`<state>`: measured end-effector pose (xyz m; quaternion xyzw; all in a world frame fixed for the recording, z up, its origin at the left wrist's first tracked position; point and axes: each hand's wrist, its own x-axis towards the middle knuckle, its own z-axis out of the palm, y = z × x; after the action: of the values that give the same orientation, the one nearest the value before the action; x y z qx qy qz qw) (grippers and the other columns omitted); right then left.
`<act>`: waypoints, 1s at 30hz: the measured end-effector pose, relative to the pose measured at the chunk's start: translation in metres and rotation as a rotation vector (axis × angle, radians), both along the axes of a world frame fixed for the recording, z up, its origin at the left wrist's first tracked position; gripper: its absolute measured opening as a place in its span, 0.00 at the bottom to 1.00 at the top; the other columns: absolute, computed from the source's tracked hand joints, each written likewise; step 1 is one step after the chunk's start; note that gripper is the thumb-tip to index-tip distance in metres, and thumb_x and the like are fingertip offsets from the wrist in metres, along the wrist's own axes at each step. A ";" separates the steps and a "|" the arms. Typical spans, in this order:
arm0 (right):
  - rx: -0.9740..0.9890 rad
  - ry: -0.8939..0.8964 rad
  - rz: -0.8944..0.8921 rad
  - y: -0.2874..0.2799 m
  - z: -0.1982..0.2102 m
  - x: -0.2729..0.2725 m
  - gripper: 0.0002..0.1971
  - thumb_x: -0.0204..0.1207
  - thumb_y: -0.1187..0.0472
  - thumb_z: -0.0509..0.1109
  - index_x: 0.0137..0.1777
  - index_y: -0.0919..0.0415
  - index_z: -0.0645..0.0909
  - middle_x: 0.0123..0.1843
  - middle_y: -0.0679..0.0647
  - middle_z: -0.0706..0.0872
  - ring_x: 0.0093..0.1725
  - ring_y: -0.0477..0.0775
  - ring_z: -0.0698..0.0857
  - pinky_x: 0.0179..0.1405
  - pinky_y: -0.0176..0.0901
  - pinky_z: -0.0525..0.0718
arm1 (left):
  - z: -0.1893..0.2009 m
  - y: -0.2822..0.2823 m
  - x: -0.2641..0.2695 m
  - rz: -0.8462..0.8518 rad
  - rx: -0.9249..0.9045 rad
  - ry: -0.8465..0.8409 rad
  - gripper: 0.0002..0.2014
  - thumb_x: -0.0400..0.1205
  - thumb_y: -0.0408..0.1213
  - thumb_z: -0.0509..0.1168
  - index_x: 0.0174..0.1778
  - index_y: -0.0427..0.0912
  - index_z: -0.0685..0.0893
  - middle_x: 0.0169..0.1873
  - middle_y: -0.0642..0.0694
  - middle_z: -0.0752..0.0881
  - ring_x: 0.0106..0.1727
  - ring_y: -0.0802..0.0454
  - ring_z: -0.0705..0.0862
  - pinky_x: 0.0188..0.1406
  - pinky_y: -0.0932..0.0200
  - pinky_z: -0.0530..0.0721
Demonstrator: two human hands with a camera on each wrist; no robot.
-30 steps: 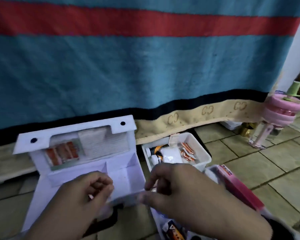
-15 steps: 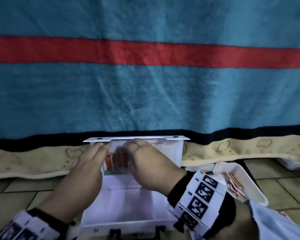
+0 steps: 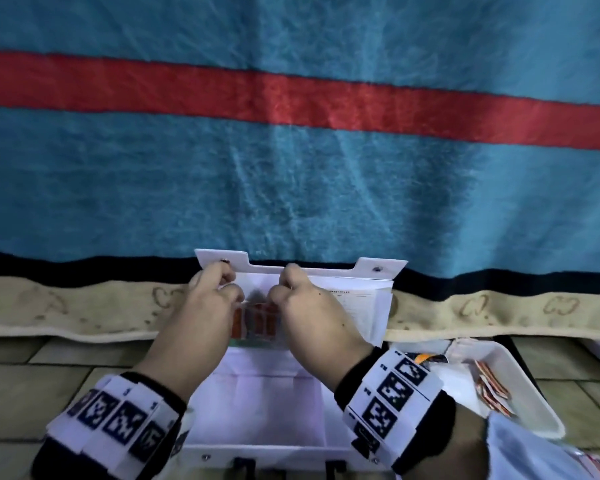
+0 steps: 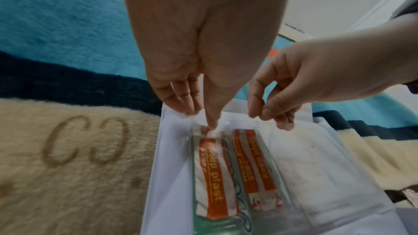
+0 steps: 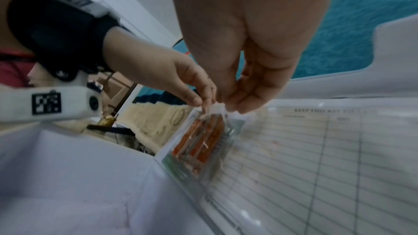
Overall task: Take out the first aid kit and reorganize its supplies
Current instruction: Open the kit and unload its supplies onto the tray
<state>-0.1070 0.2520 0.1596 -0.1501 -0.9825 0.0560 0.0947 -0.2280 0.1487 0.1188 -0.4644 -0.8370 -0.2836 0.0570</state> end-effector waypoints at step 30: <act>-0.360 0.882 -0.351 0.039 0.080 0.177 0.07 0.68 0.58 0.79 0.33 0.54 0.84 0.30 0.43 0.90 0.26 0.41 0.88 0.30 0.38 0.87 | 0.061 0.024 0.112 -0.119 0.343 -0.211 0.07 0.80 0.38 0.66 0.37 0.50 0.76 0.30 0.54 0.85 0.33 0.58 0.84 0.39 0.51 0.82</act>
<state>0.0697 0.2912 0.2393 -0.2892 -0.7836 0.2659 0.4814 -0.1163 0.1730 0.1802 -0.4640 -0.7490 -0.4719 0.0303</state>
